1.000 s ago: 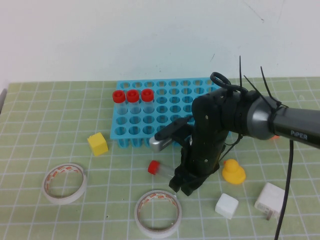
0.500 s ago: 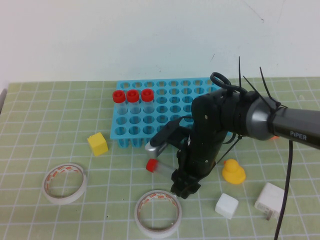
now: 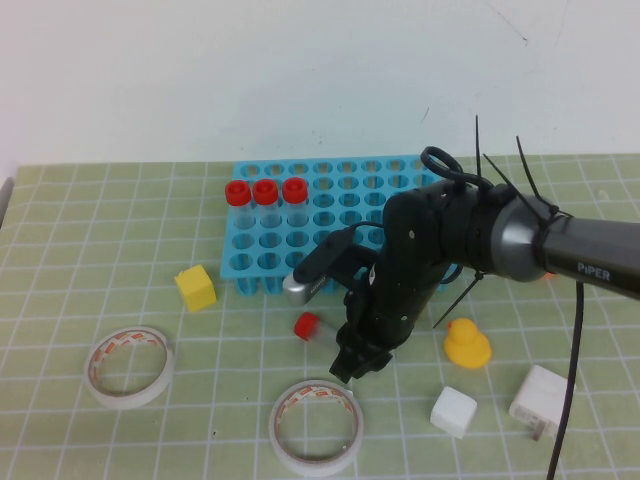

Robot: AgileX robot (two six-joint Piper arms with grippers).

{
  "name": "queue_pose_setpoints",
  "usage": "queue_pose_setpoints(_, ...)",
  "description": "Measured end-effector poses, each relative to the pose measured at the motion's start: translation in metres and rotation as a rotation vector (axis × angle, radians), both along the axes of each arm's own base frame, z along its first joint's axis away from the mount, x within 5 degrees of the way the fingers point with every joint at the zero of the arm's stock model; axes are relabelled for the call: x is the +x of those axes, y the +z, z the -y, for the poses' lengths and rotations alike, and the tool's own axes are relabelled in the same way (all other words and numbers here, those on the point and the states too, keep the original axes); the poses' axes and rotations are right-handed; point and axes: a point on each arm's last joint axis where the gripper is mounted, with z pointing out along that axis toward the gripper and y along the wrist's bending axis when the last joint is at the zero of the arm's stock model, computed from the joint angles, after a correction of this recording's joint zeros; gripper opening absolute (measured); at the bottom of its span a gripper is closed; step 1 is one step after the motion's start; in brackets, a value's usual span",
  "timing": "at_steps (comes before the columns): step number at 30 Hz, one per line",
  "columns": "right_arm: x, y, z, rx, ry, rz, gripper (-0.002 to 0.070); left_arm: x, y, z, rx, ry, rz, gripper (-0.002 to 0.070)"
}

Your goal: Place the test tubes

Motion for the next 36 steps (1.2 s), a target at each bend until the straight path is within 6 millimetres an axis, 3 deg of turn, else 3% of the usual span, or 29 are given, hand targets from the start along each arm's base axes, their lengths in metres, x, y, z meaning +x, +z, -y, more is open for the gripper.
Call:
queue_pose_setpoints(13,-0.002,0.007,-0.004,0.063,-0.042,-0.022,0.0235,0.000,0.000,0.000,0.000,0.000,0.002,-0.0001)
queue_pose_setpoints(16,-0.003,0.025,-0.007,0.128,-0.055,0.007,0.0235,0.000,0.000,0.000,0.000,0.000,0.002,-0.0001)
queue_pose_setpoints(23,-0.012,0.090,-0.012,0.296,-0.047,0.238,0.0235,0.000,0.000,0.000,0.000,0.000,0.006,-0.0001)
queue_pose_setpoints(26,-0.033,0.109,-0.023,0.391,-0.005,0.407,0.0235,0.000,0.000,0.000,0.000,0.000,0.006,-0.0001)
queue_pose_setpoints(29,-0.061,0.114,-0.034,0.490,0.001,0.515,0.0235,0.000,0.000,0.000,-0.002,0.001,0.006,-0.0001)
queue_pose_setpoints(36,-0.136,0.082,-0.056,0.662,-0.014,0.637,0.0235,0.000,0.001,0.000,0.000,0.001,0.007,-0.0001)
